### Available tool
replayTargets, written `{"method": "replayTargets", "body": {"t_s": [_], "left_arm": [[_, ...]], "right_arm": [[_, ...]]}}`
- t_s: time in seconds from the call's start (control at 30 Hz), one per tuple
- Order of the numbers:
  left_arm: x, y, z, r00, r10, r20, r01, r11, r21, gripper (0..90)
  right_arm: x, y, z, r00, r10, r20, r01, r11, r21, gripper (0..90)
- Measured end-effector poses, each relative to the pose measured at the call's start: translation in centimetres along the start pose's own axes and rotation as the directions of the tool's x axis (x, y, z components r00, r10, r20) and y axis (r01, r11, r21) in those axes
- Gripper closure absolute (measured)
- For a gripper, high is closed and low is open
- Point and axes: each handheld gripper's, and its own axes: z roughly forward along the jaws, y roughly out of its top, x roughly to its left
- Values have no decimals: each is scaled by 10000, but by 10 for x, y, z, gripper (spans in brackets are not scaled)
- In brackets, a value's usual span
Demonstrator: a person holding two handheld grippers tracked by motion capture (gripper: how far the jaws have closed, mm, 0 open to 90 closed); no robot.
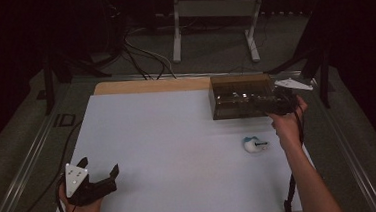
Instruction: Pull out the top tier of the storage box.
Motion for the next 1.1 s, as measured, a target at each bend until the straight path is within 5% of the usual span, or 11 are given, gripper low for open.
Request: {"method": "replayTargets", "body": {"t_s": [0.6, 0.67, 1.1], "left_arm": [[1, 0, 0, 10000, -12, 2, 12, 10000, -2, 11], [1, 0, 0, 10000, -3, 1, 3, 10000, 2, 11], [0, 0, 0, 10000, 26, 15, -26, 10000, 20, 11]], "right_arm": [[9, 5, 21, 9949, -932, -397, 976, 9870, 1281, 0], [10, 5, 25, 9900, -1338, -456, 1397, 9755, 1701, 0], [0, -3, 36, 9774, -1969, -771, 2113, 9261, 3127, 44]]}}
